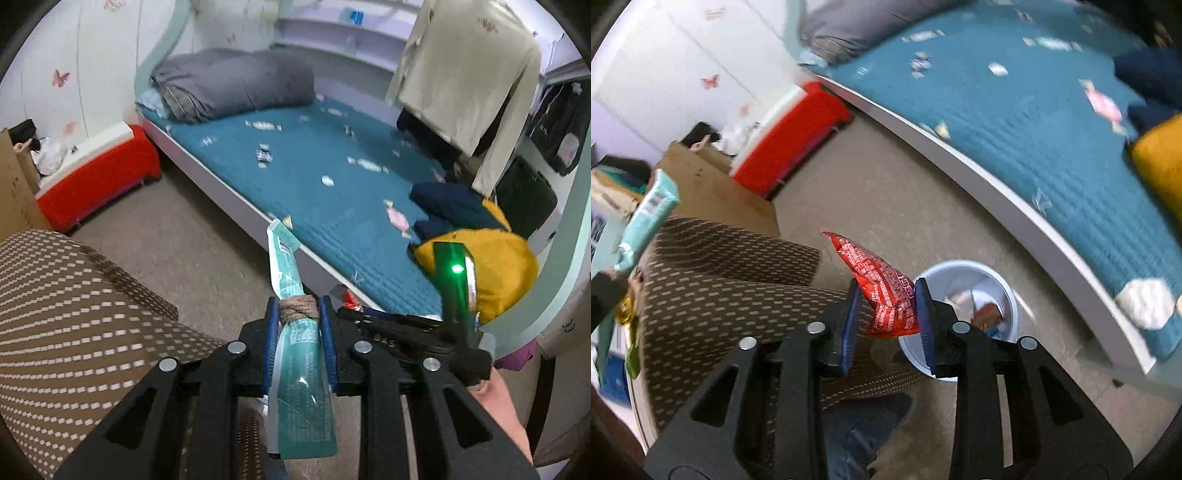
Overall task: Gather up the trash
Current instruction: 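Carry the tube and wrapper to the blue bin and open both tools, then move both open tools back over the table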
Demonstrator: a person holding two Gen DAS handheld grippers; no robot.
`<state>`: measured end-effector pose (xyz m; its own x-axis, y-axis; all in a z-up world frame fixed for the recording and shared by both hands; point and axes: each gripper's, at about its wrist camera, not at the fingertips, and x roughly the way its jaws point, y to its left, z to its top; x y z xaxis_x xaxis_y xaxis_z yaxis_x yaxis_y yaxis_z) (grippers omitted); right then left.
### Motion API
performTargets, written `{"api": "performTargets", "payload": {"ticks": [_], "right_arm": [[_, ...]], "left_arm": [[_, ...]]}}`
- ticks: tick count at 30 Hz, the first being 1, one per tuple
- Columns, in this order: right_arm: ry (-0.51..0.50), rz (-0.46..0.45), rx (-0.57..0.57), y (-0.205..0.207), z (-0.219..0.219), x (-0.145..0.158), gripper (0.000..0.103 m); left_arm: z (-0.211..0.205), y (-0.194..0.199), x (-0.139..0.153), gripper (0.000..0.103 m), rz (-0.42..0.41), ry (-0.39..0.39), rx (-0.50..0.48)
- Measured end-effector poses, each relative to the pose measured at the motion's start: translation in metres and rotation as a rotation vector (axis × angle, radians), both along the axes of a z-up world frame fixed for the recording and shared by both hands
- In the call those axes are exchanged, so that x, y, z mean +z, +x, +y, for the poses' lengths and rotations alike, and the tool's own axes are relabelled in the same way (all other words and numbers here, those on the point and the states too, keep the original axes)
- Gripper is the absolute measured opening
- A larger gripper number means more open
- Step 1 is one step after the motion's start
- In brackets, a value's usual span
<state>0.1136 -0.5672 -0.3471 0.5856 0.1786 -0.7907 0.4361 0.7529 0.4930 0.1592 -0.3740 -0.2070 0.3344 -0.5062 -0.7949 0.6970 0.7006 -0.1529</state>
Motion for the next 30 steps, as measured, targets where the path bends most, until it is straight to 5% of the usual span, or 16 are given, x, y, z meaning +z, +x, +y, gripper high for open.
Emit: {"api": "performTargets", "payload": {"ticks": [2, 6, 14, 15, 16, 18, 30], "right_arm": [[0.033, 0.016, -0.023, -0.001, -0.008, -0.014, 0.071], [0.066, 0.010, -0.077, -0.012, -0.020, -0.022, 0.077], [0.048, -0.078, -0.176, -0.046, -0.040, 0.011, 0.083], [0.042, -0.088, -0.179, -0.048, -0.041, 0.016, 0.085], [0.036, -0.099, -0.181, -0.051, -0.040, 0.021, 0.086], [0.039, -0.122, -0.198, -0.055, -0.041, 0.030, 0.090], [-0.003, -0.168, -0.243, -0.075, -0.028, 0.070, 0.097]], "left_arm": [[-0.013, 0.003, -0.015, 0.021, 0.033, 0.035, -0.010], [-0.032, 0.007, -0.042, 0.021, 0.093, 0.091, -0.027], [-0.067, 0.014, -0.073, 0.025, 0.165, 0.159, -0.070], [-0.070, 0.016, -0.076, 0.041, 0.172, 0.170, -0.067], [-0.073, 0.017, -0.079, 0.072, 0.173, 0.182, -0.062], [-0.074, 0.018, -0.080, 0.088, 0.147, 0.202, -0.036], [-0.040, 0.010, -0.026, 0.090, 0.072, 0.133, 0.038]]}}
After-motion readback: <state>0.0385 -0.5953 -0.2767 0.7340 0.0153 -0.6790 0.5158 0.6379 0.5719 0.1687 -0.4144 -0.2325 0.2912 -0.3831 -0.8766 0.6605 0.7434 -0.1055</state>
